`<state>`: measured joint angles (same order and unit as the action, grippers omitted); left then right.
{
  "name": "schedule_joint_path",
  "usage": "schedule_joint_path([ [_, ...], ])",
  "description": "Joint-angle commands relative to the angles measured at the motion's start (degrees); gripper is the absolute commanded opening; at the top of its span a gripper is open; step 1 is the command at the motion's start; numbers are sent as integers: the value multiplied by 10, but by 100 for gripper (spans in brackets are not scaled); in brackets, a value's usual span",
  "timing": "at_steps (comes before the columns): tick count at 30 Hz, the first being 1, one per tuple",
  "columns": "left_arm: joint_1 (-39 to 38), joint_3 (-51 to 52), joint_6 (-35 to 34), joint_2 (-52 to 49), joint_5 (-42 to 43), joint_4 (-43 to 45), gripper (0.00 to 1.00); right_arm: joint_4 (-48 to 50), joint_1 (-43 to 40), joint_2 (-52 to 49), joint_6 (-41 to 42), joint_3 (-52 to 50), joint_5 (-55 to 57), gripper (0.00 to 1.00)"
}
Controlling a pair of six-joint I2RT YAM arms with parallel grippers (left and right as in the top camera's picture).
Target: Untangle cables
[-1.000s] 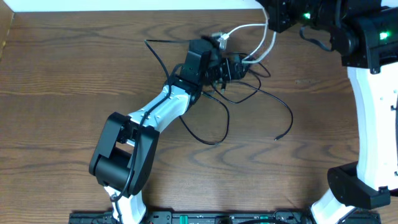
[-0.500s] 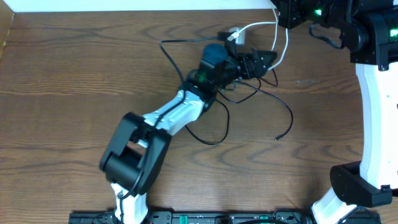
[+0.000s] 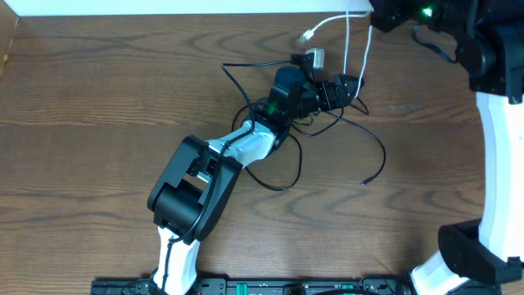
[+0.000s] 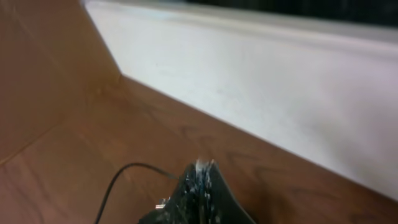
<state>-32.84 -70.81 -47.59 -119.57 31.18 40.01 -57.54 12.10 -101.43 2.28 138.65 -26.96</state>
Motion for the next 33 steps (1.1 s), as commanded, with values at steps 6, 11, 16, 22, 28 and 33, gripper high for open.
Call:
schedule_joint_path([
  [6, 0, -5, 21, 0, -3, -11, 98, 9, -43, 36, 95, 4, 67, 1],
  [11, 4, -5, 22, 0, -4, -59, 99, -1, -59, 36, 104, 4, 111, 1],
  [16, 10, -5, 67, 0, -8, -125, 99, 8, -73, 37, 104, 4, 110, 1],
  [22, 10, -5, 123, 0, -24, -206, 99, 3, -84, 38, 104, 4, 142, 1],
  [28, 10, -5, 170, 0, -38, -261, 77, -58, -84, 19, 103, 3, 275, 1],
  [33, 10, -5, 170, 0, -33, -271, 69, -120, -83, -28, 103, 3, 267, 1],
])
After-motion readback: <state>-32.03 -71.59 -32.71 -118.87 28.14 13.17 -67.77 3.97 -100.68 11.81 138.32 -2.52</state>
